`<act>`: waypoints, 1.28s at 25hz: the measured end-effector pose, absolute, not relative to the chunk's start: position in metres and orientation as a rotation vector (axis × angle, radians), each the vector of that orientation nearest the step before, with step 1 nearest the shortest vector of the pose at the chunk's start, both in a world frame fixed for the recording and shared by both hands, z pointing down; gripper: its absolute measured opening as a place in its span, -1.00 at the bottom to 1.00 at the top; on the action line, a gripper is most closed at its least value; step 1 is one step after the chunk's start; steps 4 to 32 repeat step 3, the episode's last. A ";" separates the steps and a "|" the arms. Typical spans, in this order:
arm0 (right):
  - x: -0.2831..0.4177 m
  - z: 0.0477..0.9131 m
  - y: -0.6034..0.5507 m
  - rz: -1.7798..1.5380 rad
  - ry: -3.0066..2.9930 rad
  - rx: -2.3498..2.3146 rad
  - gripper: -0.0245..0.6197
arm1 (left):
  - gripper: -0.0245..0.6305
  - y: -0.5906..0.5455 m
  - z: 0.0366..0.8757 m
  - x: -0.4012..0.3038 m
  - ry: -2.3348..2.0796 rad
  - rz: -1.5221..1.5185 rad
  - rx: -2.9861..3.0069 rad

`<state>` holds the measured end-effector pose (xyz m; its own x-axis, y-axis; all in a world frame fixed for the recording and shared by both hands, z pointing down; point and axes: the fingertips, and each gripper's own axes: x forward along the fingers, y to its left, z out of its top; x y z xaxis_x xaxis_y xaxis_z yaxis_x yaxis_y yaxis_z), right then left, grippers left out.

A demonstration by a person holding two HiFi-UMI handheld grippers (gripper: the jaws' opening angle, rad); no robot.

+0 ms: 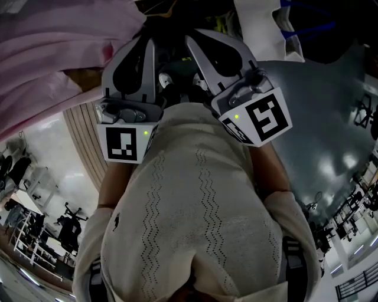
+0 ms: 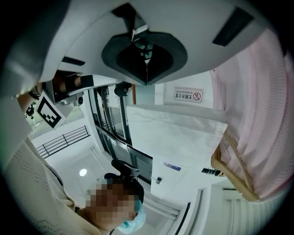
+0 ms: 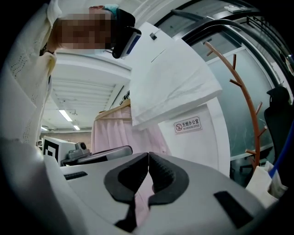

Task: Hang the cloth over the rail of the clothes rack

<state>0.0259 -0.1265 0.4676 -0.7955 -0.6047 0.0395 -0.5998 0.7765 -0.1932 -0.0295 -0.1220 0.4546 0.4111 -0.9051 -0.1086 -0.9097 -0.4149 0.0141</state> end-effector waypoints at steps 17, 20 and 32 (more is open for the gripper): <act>0.026 0.469 -0.125 -0.316 2.943 -0.988 -0.87 | -0.88 -0.120 0.458 -0.029 1.657 0.117 -2.604; 0.026 0.469 -0.125 -0.316 2.943 -0.988 -0.87 | -0.88 -0.120 0.458 -0.029 1.657 0.117 -2.604; 0.026 0.469 -0.125 -0.316 2.943 -0.988 -0.87 | -0.88 -0.120 0.458 -0.029 1.657 0.117 -2.604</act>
